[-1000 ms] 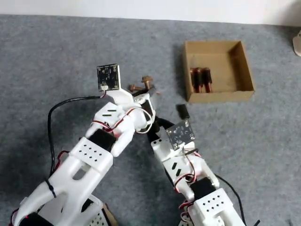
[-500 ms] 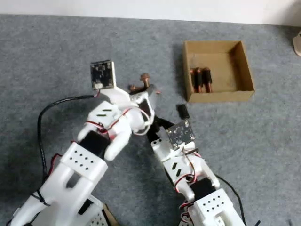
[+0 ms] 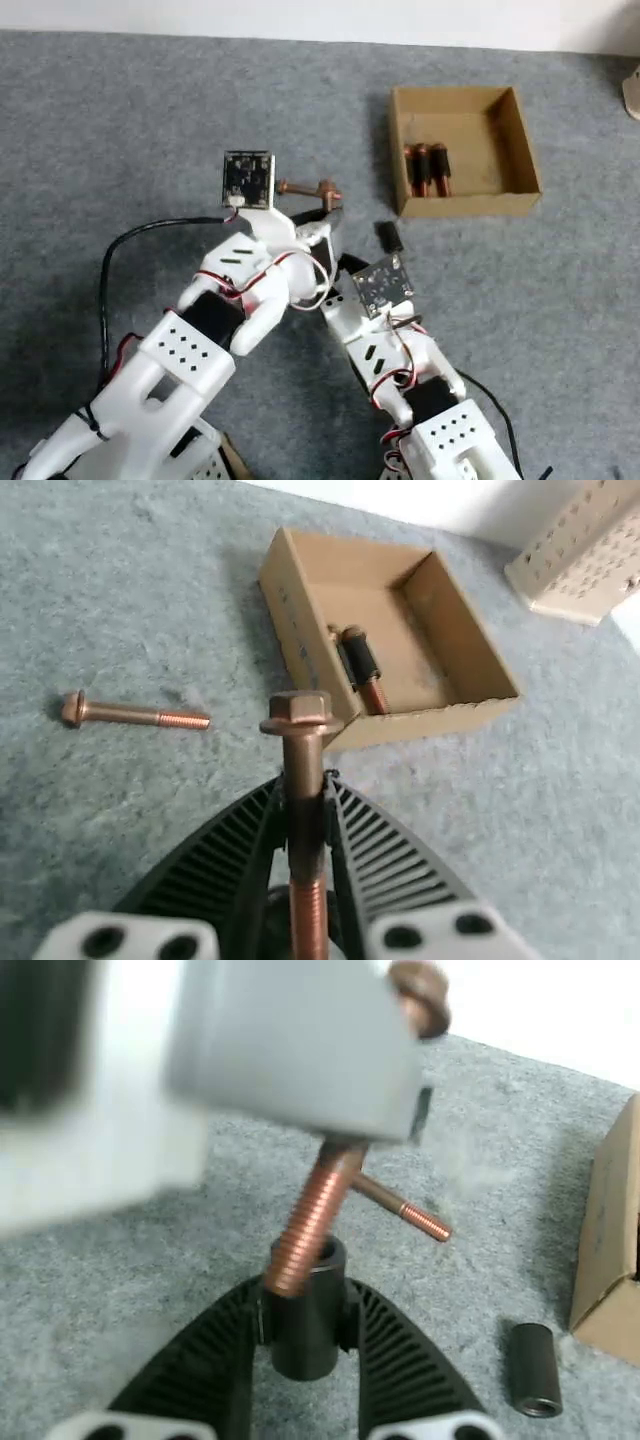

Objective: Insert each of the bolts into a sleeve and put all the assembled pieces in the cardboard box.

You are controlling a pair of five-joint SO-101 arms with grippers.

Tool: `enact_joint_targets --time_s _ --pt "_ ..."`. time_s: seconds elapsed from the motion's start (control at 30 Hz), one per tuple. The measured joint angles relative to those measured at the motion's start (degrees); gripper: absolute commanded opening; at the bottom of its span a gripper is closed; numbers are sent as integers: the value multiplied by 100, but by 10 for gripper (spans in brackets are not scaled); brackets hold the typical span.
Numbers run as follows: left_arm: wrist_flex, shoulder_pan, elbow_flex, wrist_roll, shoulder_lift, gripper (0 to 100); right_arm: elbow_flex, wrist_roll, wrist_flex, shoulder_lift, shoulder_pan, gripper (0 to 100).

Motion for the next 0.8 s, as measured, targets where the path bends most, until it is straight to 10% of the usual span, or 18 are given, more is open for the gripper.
enact_joint_targets --time_s 0.8 --pt "-1451 -9 466 -369 9 6 0 -9 -9 0 18 6"
